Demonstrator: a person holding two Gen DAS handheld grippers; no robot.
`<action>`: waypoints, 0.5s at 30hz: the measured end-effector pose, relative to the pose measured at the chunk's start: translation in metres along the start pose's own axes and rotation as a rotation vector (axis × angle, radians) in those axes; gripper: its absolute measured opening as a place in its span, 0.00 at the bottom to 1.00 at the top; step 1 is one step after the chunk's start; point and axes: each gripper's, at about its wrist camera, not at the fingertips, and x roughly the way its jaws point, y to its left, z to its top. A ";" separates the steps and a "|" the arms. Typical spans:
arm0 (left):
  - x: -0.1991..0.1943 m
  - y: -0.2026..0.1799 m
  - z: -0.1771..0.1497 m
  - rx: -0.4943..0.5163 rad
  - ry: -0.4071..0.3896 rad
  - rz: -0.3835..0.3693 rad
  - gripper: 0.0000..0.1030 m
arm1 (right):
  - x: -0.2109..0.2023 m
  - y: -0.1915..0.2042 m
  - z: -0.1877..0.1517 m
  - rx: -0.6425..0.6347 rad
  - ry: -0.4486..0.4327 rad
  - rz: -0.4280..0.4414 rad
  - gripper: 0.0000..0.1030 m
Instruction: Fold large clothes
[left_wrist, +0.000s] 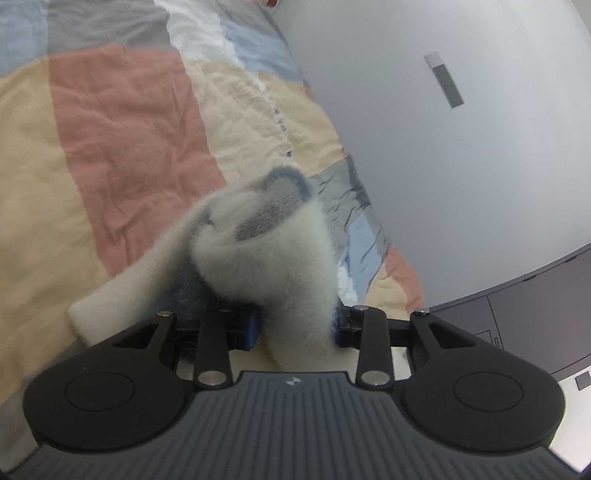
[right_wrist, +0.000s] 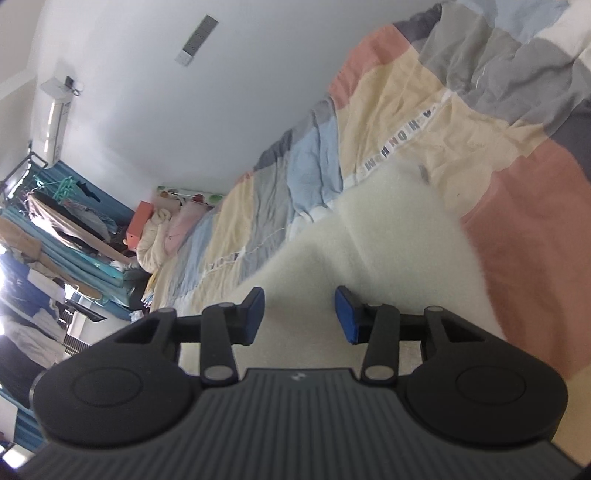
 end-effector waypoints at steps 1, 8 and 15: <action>0.007 0.004 0.003 -0.008 0.009 0.000 0.38 | 0.005 -0.002 0.002 0.004 -0.001 -0.005 0.43; 0.047 0.032 0.019 -0.061 0.052 -0.042 0.39 | 0.034 -0.008 0.003 -0.050 -0.012 -0.047 0.37; 0.056 0.037 0.026 -0.026 0.081 -0.073 0.39 | 0.046 -0.008 0.005 -0.082 -0.003 -0.049 0.37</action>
